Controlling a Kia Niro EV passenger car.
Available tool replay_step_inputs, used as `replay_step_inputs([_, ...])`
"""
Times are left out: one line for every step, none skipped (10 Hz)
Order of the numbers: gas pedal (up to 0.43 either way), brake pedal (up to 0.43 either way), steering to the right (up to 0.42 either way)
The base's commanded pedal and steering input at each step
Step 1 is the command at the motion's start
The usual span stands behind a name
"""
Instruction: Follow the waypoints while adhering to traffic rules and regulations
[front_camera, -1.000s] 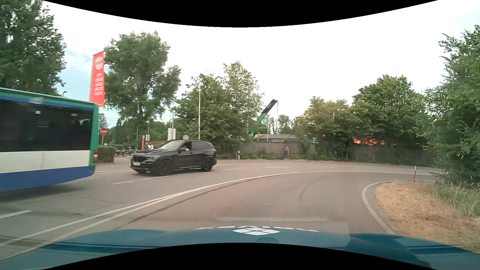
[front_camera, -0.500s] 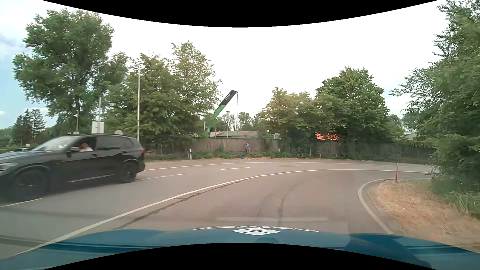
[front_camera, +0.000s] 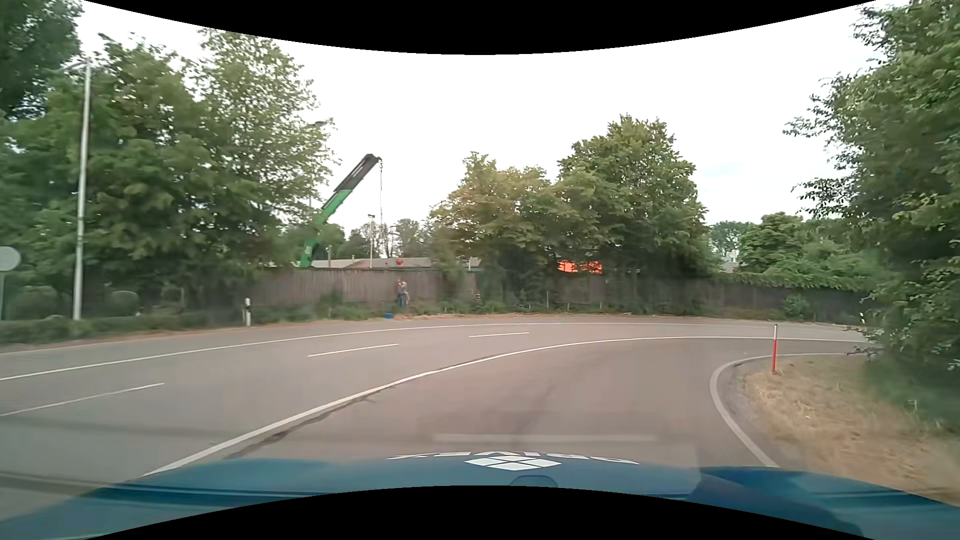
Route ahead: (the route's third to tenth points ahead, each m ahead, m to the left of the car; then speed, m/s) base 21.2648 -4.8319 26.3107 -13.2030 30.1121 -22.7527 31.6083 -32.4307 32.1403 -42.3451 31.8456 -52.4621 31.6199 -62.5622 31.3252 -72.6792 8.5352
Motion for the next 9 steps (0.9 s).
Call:
replay_step_inputs([0.150, 0.000, 0.176])
replay_step_inputs([0.150, 0.000, 0.175])
replay_step_inputs([0.150, 0.000, 0.176])
replay_step_inputs([0.150, 0.000, 0.177])
replay_step_inputs([0.150, 0.000, 0.177])
replay_step_inputs([0.150, 0.000, 0.178])
replay_step_inputs([0.150, 0.000, 0.182])
replay_step_inputs([0.150, 0.000, 0.196])
replay_step_inputs([0.157, 0.000, 0.207])
